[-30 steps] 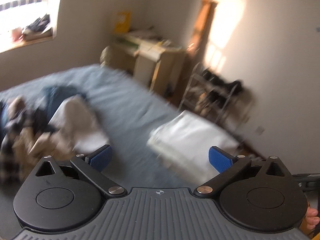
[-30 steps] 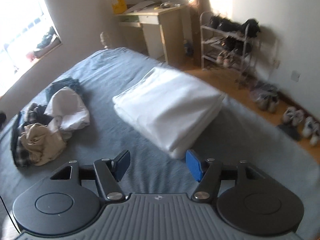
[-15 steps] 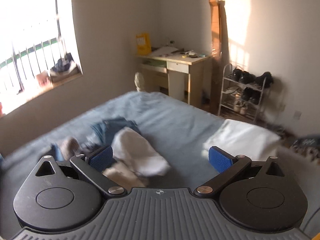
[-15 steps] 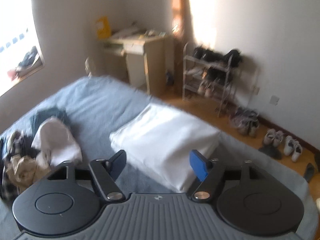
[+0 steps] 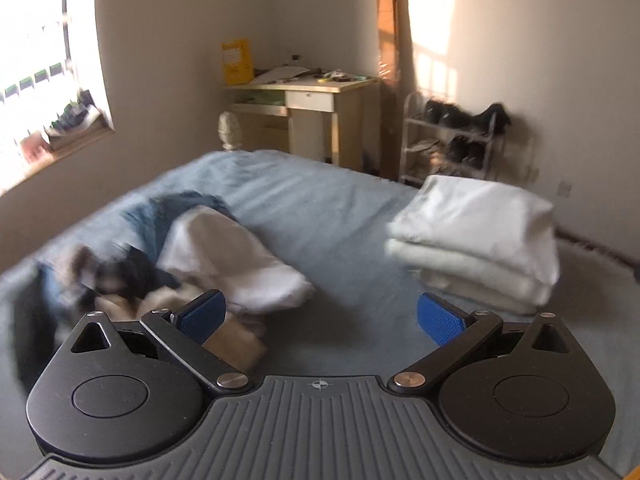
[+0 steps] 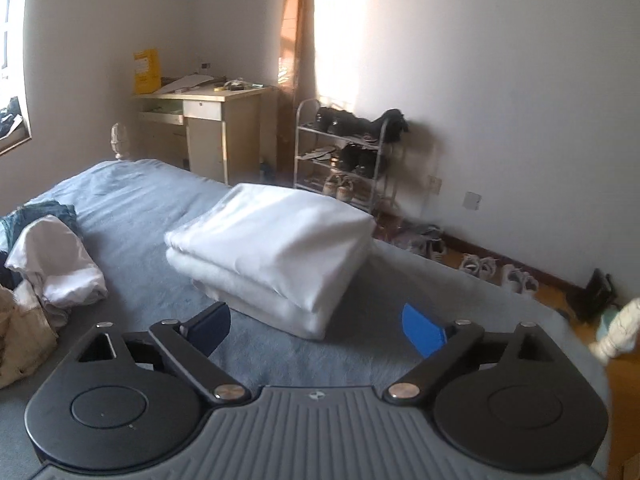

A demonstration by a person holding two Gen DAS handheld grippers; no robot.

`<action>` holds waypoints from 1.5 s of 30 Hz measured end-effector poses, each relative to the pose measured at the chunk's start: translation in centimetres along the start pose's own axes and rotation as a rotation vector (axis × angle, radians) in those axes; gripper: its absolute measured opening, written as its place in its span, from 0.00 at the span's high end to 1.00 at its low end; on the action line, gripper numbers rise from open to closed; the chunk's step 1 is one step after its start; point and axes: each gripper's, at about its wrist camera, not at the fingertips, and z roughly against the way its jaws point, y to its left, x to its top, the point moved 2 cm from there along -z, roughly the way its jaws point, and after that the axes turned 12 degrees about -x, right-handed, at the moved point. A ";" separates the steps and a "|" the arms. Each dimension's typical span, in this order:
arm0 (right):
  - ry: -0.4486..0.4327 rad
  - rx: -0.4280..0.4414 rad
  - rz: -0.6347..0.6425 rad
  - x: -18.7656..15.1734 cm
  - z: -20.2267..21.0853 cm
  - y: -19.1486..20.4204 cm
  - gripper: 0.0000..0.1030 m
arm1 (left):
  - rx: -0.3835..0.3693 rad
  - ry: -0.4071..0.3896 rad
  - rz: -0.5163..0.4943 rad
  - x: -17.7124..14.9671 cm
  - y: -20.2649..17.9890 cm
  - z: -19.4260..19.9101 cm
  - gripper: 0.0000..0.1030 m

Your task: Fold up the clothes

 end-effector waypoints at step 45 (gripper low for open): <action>0.125 -0.191 -0.033 -8.4 4.2 -4.6 0.00 | -0.190 0.126 -0.038 -6.2 -13.9 0.2 0.04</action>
